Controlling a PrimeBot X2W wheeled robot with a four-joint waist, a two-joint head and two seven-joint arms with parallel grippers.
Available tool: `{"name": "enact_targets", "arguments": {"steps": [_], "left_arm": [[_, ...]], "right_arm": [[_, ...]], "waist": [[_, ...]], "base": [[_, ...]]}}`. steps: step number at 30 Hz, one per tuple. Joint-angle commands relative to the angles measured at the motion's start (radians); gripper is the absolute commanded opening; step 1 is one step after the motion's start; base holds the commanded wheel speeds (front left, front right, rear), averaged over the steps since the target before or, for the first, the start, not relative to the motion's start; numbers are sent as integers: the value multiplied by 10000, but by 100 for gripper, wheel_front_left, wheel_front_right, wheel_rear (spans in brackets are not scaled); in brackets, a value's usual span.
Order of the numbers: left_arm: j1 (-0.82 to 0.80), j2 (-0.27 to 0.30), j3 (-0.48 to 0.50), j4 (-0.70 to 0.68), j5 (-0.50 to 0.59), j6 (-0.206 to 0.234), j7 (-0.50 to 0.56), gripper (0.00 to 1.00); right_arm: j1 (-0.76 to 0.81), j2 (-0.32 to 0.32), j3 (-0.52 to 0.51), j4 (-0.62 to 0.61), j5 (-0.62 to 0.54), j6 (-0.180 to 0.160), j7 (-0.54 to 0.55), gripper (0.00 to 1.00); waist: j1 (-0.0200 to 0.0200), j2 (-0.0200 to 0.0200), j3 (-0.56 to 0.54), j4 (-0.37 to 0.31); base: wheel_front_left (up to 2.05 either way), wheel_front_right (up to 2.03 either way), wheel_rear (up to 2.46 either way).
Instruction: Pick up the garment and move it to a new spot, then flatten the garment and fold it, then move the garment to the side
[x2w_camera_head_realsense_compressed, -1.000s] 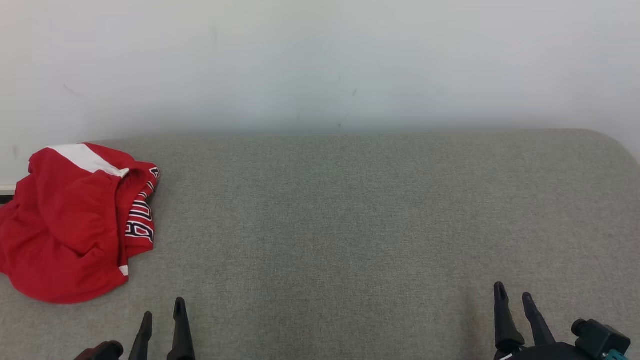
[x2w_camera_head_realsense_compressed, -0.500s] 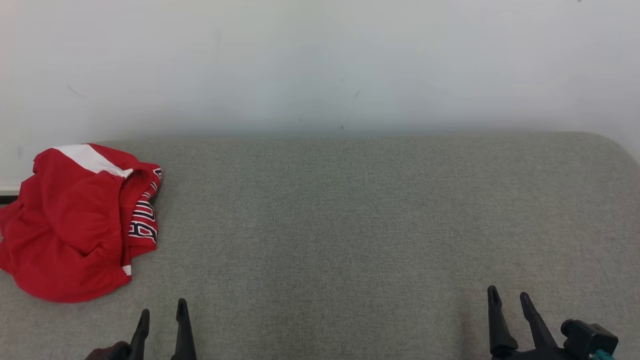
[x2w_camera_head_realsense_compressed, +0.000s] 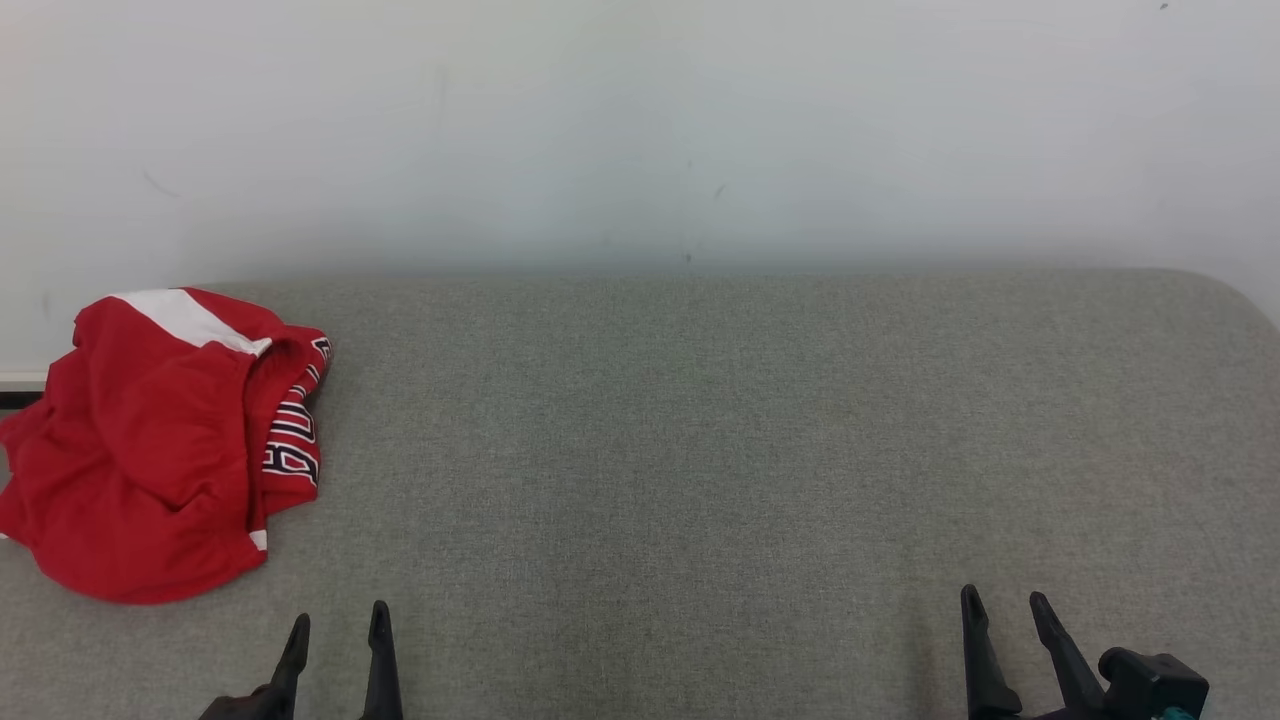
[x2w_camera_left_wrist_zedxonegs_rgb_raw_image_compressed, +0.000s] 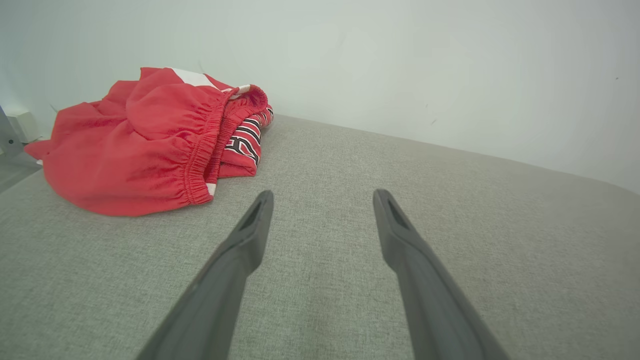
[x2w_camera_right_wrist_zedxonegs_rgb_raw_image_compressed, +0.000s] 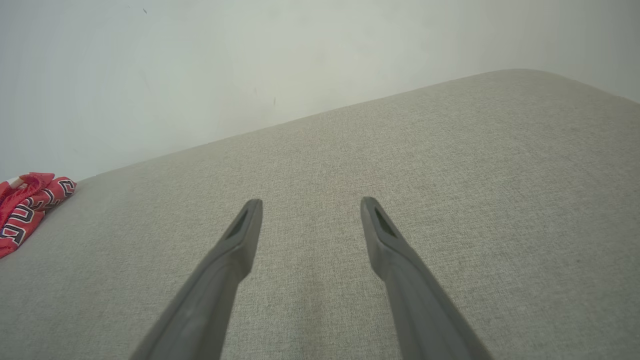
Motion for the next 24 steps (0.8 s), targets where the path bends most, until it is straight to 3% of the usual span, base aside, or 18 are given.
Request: {"name": "enact_targets", "arguments": {"steps": [1,24], "left_arm": [[64,39,-8,6,327,0,-108,100],[162,-37,-44,336,1843,121,-520,100]], "right_arm": [[6,-40,37,5,-259,63,-97,100],[69,-42,168,281,-1795,62,-536,100]], "waist": [[0,0,-10,-3],[0,0,-228,51]], "base": [[0,0,0],[0,0,0]]}}
